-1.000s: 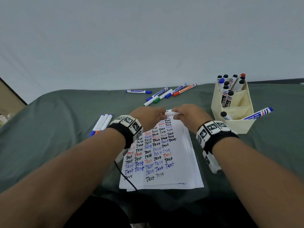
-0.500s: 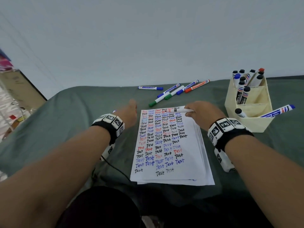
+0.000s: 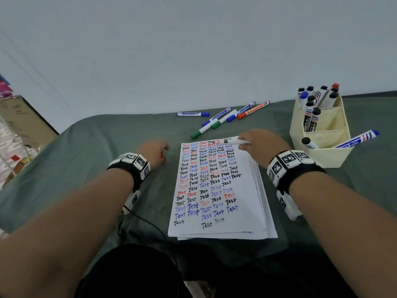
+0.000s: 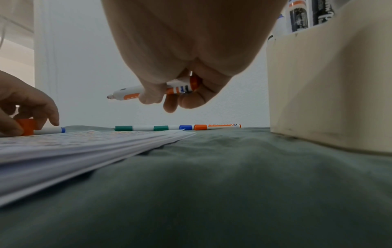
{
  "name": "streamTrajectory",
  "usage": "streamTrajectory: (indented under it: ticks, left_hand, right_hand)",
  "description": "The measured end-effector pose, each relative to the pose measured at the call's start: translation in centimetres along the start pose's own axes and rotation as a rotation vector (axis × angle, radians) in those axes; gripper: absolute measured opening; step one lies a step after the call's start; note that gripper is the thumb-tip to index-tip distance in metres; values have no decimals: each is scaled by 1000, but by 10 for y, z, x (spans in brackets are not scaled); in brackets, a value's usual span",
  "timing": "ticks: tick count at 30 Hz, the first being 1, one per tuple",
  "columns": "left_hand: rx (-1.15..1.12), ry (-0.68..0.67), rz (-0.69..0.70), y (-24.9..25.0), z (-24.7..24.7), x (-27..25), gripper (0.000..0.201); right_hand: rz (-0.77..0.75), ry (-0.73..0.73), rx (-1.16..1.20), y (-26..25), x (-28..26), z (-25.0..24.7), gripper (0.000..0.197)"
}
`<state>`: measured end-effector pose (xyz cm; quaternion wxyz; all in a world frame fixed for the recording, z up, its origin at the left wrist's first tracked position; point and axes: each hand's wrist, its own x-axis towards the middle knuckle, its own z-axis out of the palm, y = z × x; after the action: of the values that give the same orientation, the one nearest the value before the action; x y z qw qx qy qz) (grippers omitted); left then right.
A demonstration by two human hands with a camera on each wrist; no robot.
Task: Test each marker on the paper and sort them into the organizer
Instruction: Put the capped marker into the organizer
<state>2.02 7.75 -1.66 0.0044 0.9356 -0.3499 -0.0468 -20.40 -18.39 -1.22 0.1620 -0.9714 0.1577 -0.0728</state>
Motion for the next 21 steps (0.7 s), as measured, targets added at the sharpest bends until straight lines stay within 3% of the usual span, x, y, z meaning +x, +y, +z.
streamTrajectory:
  ticks: [4,9,12,16,21]
  left_hand:
    - [62,4,-17,2,-1,0,44]
    - [177,108,95,31,-6,0,59]
    - [138,-37,175,64,-2,-7,83]
    - [62,-303,17,97,13,-22,108]
    - [7,-232,-42,107,16,-26,107]
  right_hand:
    - [8,14,0,1,1,1,17]
    - [27,41,22,1,1,3,18]
    - [52,51,49,1,1,3,17]
    - [64,67,87,1,2,4,20]
    - [127,97,45,9,6,9,16]
